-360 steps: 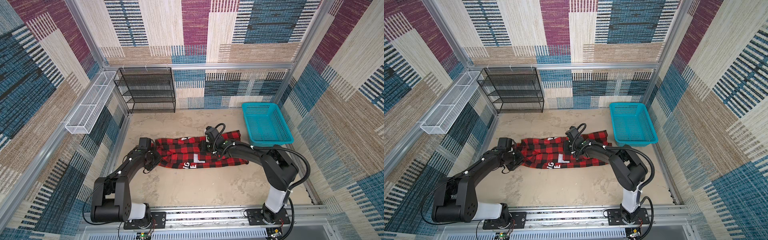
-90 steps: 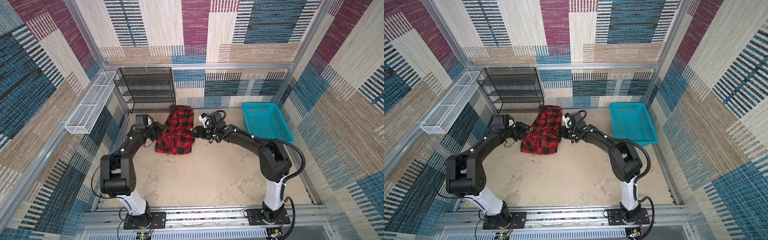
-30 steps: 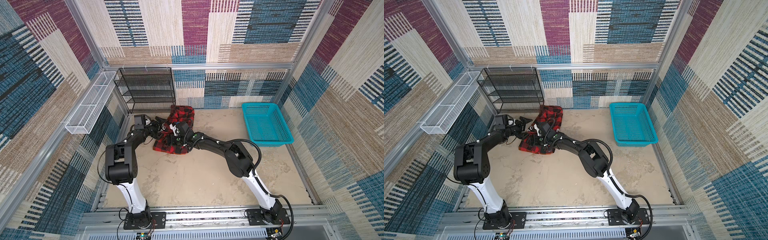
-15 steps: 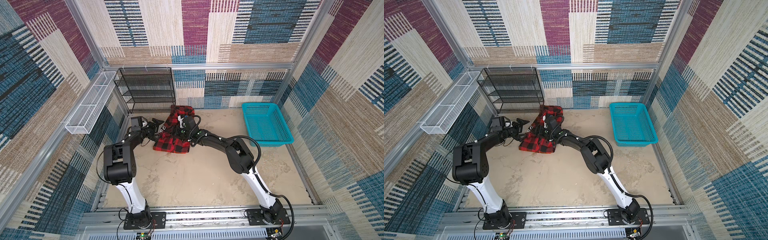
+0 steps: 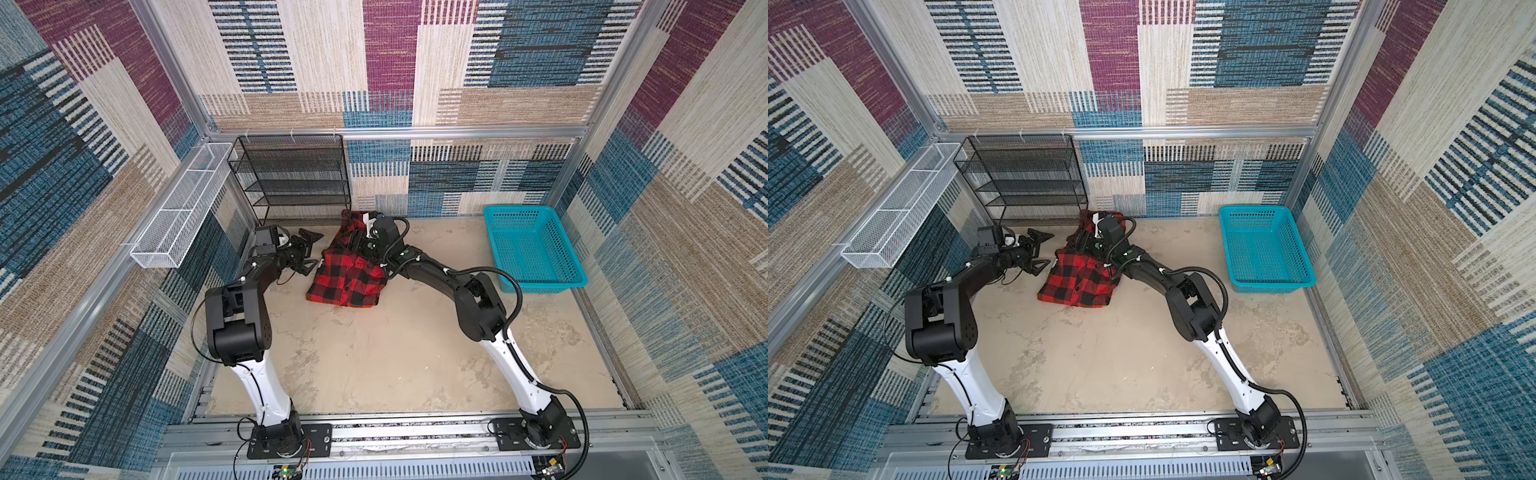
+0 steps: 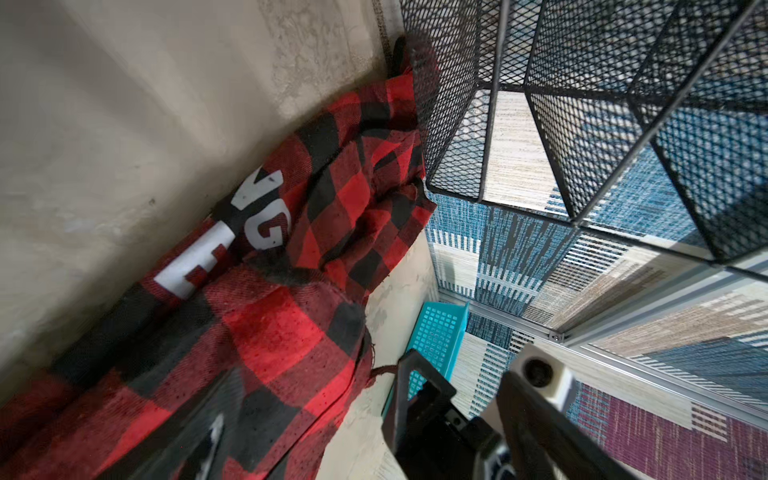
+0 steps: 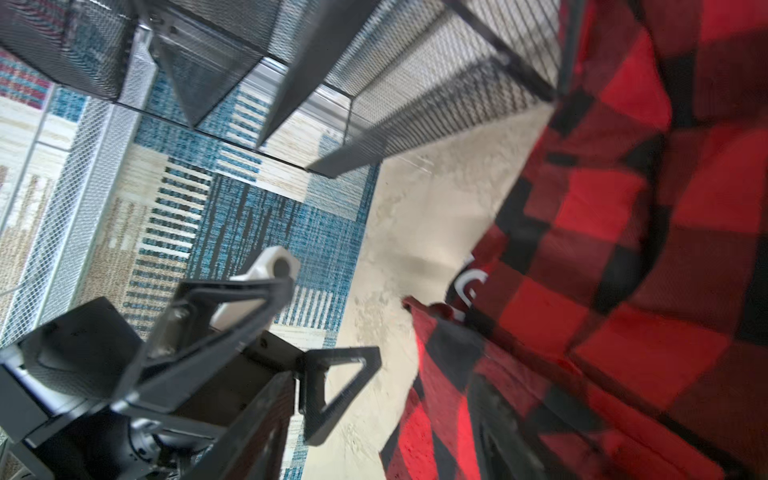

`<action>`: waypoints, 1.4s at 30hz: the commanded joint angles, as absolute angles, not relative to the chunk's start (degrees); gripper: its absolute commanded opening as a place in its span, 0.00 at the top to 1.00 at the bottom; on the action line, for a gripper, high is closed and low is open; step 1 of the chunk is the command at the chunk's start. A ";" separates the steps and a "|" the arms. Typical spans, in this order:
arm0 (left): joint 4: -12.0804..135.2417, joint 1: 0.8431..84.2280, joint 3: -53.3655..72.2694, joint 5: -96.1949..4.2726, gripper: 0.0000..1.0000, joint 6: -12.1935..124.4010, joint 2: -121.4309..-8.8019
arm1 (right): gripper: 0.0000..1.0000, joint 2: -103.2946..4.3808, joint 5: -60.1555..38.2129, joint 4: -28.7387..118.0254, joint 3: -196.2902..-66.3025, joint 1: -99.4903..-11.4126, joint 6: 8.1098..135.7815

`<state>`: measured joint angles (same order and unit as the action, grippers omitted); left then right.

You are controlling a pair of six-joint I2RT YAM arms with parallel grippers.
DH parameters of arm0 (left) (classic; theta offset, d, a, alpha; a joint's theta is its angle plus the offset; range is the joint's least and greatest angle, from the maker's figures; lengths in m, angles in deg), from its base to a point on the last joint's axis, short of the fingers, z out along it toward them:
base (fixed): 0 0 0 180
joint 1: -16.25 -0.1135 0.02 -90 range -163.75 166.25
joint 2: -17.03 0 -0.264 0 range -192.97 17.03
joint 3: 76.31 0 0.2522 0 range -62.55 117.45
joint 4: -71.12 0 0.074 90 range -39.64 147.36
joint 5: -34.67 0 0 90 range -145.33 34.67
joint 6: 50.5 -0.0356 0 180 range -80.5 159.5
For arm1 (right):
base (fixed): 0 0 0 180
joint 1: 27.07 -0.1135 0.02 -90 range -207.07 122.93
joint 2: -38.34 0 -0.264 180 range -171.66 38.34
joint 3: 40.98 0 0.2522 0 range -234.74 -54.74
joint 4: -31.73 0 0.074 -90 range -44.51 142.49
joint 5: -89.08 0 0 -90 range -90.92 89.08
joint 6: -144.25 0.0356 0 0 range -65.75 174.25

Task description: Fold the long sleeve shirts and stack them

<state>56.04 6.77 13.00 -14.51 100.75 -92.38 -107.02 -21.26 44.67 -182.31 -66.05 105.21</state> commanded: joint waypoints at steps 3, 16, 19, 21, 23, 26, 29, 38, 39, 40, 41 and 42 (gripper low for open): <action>50.50 8.38 7.81 -17.34 0.01 94.94 -84.04 | 0.38 -98.33 -16.73 56.43 -176.79 -66.66 93.76; 45.43 17.42 2.55 -30.04 0.76 89.13 -78.99 | 0.41 -83.50 -6.10 70.36 -154.60 -64.90 84.58; 46.84 17.85 5.00 -31.50 0.77 88.70 -83.39 | 0.40 -83.63 -7.28 67.18 -151.09 -63.02 85.46; 47.29 18.00 6.96 -31.60 0.80 88.64 -86.29 | 0.40 -84.37 -7.34 65.48 -150.67 -61.95 84.51; 47.33 18.00 8.68 -31.94 0.82 88.50 -88.69 | 0.38 -85.43 -8.76 64.18 -151.46 -61.14 82.90; 47.13 18.09 10.63 -32.38 0.82 88.18 -90.96 | 0.35 -88.78 -10.89 64.61 -155.43 -60.73 80.50; 47.25 18.09 11.95 -32.62 0.83 88.21 -92.63 | 0.35 -93.35 -12.33 66.92 -160.88 -60.48 78.99; 47.00 18.43 14.53 -32.37 0.86 87.57 -96.56 | 0.66 -100.41 -13.56 62.85 -167.67 -60.03 77.48; 46.83 18.44 14.57 -32.48 0.86 87.39 -96.83 | 0.74 -100.23 -12.98 62.09 -167.71 -60.08 77.11; 46.81 18.53 14.49 -32.57 0.86 87.28 -97.01 | 0.79 -99.90 -12.73 61.27 -167.49 -60.07 76.78; 46.81 18.53 14.36 -32.70 0.87 87.10 -97.13 | 0.84 -99.48 -12.54 60.36 -167.26 -60.11 76.10; 46.67 18.62 14.20 -32.90 0.87 86.95 -97.23 | 0.87 -99.07 -12.22 59.90 -167.29 -60.04 75.53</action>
<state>46.51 18.51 14.09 -32.28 88.97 -96.97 -100.00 -13.30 64.28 -166.88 -60.00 77.69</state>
